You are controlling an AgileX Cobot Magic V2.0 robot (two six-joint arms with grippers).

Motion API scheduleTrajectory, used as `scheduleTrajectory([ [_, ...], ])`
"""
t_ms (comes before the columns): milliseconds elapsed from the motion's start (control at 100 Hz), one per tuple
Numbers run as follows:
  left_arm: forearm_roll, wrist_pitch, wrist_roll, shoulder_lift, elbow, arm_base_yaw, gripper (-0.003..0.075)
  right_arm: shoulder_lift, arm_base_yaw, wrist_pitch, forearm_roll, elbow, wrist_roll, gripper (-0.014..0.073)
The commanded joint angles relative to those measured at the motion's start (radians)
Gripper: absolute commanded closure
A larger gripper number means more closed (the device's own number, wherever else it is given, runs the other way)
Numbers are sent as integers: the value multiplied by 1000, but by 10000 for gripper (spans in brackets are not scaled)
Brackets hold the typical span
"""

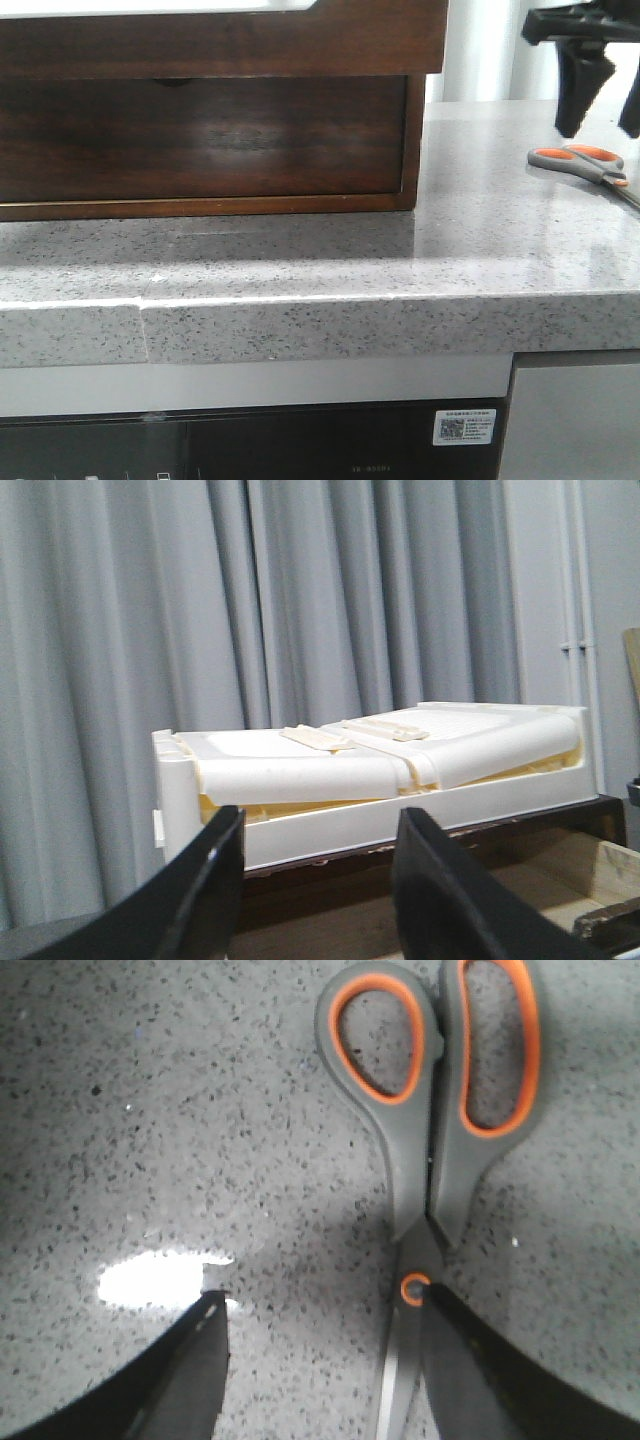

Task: Put scissors in drawer with both arms
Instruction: 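Lower the right gripper onto the black-and-orange scissors and grasp them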

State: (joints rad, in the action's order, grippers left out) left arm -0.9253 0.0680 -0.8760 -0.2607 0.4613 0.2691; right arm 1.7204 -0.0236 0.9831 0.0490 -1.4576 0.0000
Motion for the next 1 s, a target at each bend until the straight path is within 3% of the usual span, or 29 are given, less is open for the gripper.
scheduleTrajectory([
  [0,19,-23,-20,-14,41,5,423,-17,10,-4,-24,-50,12,256],
  [210,129,-68,-20,-47,41,5,423,7,31,8,-49,-55,31,256],
  [550,132,-131,-20,-166,133,14,423,13,41,-19,-61,-55,31,256],
  [830,159,-306,13,-185,204,196,428,64,41,-25,-63,-61,31,256],
  [990,145,-368,25,-185,208,298,471,116,41,-21,-65,-98,31,256],
])
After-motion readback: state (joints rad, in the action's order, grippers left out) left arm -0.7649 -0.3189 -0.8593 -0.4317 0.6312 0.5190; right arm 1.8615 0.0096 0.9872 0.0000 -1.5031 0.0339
